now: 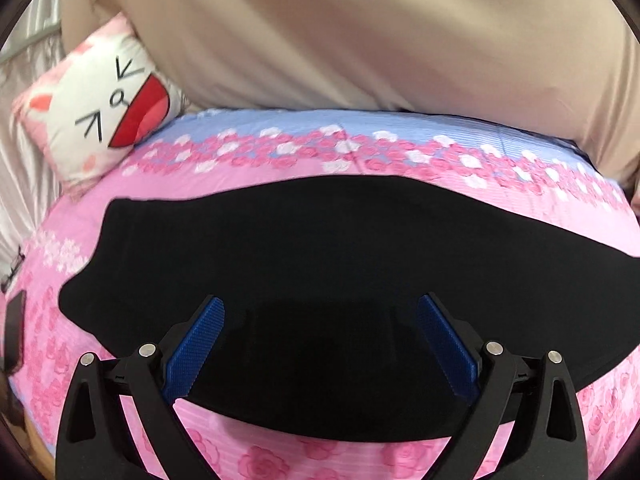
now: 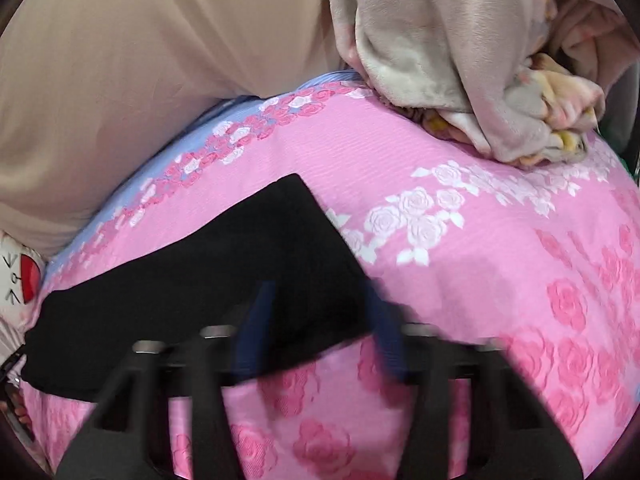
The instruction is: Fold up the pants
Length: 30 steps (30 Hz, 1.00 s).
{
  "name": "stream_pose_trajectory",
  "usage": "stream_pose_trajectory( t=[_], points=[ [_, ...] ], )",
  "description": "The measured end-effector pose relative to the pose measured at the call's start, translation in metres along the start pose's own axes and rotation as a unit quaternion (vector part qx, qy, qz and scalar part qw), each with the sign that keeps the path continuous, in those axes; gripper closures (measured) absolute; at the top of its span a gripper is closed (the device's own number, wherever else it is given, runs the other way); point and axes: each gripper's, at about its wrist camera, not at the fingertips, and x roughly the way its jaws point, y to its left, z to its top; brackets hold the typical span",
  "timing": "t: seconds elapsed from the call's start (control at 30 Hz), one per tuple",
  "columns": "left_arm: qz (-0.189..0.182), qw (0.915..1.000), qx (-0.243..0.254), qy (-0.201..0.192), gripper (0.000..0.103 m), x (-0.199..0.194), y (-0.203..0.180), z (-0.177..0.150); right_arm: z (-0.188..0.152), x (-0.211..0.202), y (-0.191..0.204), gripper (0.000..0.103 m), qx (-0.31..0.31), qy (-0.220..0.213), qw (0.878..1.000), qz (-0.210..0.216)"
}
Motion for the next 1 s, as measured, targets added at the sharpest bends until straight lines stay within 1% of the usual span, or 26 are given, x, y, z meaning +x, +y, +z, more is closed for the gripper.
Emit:
stream_pose_trajectory(
  t=[0.07, 0.1, 0.13, 0.17, 0.2, 0.23, 0.27, 0.3, 0.33, 0.37, 0.43, 0.47, 0.5, 0.53, 0.57, 0.6, 0.63, 0.67, 0.7, 0.73, 0.77, 0.8, 0.87, 0.9, 0.97, 1.0],
  points=[
    [0.017, 0.9998, 0.010, -0.005, 0.007, -0.004, -0.006, 0.001, 0.003, -0.011, 0.002, 0.088, -0.013, -0.005, 1.000, -0.025],
    [0.024, 0.9996, 0.015, -0.007, 0.007, -0.004, -0.007, 0.001, 0.003, -0.012, -0.003, 0.088, -0.008, 0.000, 1.000, -0.024],
    [0.033, 0.9993, 0.016, -0.006, 0.007, -0.003, -0.006, 0.000, 0.000, -0.002, -0.011, 0.087, 0.003, 0.022, 1.000, -0.019],
    [0.041, 0.9991, 0.013, 0.000, 0.007, 0.003, -0.003, -0.001, -0.002, 0.001, -0.016, 0.087, 0.011, 0.025, 1.000, -0.007],
    [0.043, 0.9990, 0.010, 0.006, 0.007, 0.005, -0.001, -0.002, 0.000, -0.002, -0.017, 0.081, 0.016, 0.018, 1.000, 0.004],
    [0.048, 0.9987, 0.004, 0.017, 0.007, 0.011, 0.002, -0.004, 0.001, -0.007, -0.016, 0.076, 0.013, 0.010, 1.000, 0.001],
    [0.054, 0.9983, -0.003, 0.024, 0.007, 0.014, 0.006, -0.006, 0.001, -0.013, -0.015, 0.069, 0.012, -0.003, 1.000, -0.011],
    [0.058, 0.9978, -0.011, 0.029, 0.007, 0.016, 0.009, -0.008, -0.001, -0.020, -0.017, 0.048, 0.022, -0.016, 0.999, -0.025],
    [0.063, 0.9973, -0.021, 0.032, 0.007, 0.018, 0.015, -0.009, -0.003, -0.024, -0.019, 0.028, 0.033, -0.020, 0.999, -0.027],
    [0.067, 0.9967, -0.031, 0.033, 0.007, 0.018, 0.020, -0.010, -0.006, -0.024, -0.023, 0.023, 0.050, -0.018, 0.998, -0.022],
    [0.061, 0.9958, -0.057, 0.038, 0.007, 0.019, 0.035, -0.010, -0.013, -0.012, -0.031, 0.023, 0.082, 0.008, 0.996, 0.019],
    [0.060, 0.9951, -0.067, 0.041, 0.007, 0.021, 0.041, -0.010, -0.015, -0.008, -0.031, 0.023, 0.092, 0.010, 0.995, 0.032],
    [0.060, 0.9944, -0.076, 0.043, 0.007, 0.022, 0.046, -0.011, -0.015, -0.007, -0.027, 0.023, 0.089, 0.001, 0.996, 0.029],
    [0.060, 0.9935, -0.085, 0.045, 0.007, 0.023, 0.053, -0.011, -0.014, -0.006, -0.023, 0.023, 0.087, 0.002, 0.996, 0.027],
    [0.062, 0.9926, -0.095, 0.045, 0.007, 0.023, 0.059, -0.013, -0.012, -0.004, -0.021, 0.026, 0.092, 0.001, 0.995, 0.037],
    [0.060, 0.9918, -0.103, 0.045, 0.007, 0.022, 0.065, -0.014, -0.011, 0.005, -0.021, 0.042, 0.113, 0.011, 0.991, 0.073],
    [0.056, 0.9911, -0.113, 0.045, 0.007, 0.021, 0.072, -0.017, -0.010, 0.011, -0.021, 0.056, 0.127, 0.015, 0.988, 0.083],
    [0.052, 0.9905, -0.119, 0.045, 0.007, 0.020, 0.078, -0.019, -0.009, 0.016, -0.017, 0.063, 0.127, 0.012, 0.989, 0.071],
    [0.050, 0.9903, -0.122, 0.044, 0.007, 0.019, 0.082, -0.021, -0.007, 0.023, -0.015, 0.083, 0.131, 0.019, 0.988, 0.080],
    [0.049, 0.9904, -0.122, 0.043, 0.007, 0.018, 0.087, -0.024, -0.006, 0.031, -0.014, 0.086, 0.147, 0.025, 0.984, 0.096],
    [0.052, 0.9903, -0.122, 0.040, 0.007, 0.016, 0.093, -0.027, -0.004, 0.035, -0.008, 0.086, 0.156, 0.022, 0.983, 0.098],
    [0.053, 0.9904, -0.122, 0.037, 0.007, 0.015, 0.099, -0.029, -0.001, 0.032, 0.002, 0.086, 0.152, 0.015, 0.983, 0.097],
    [0.049, 0.9902, -0.126, 0.037, 0.007, 0.016, 0.109, -0.033, 0.015, 0.017, 0.030, 0.086, 0.134, -0.007, 0.984, 0.114],
    [0.045, 0.9899, -0.129, 0.037, 0.007, 0.017, 0.113, -0.034, 0.025, 0.006, 0.061, 0.086, 0.105, -0.019, 0.986, 0.125],
    [0.034, 0.9886, -0.142, 0.038, 0.007, 0.020, 0.123, -0.039, 0.036, -0.012, 0.118, 0.086, 0.044, -0.030, 0.988, 0.143],
    [0.029, 0.9879, -0.147, 0.039, 0.007, 0.022, 0.127, -0.041, 0.040, -0.019, 0.160, 0.086, 0.002, -0.029, 0.987, 0.160]
  ],
)
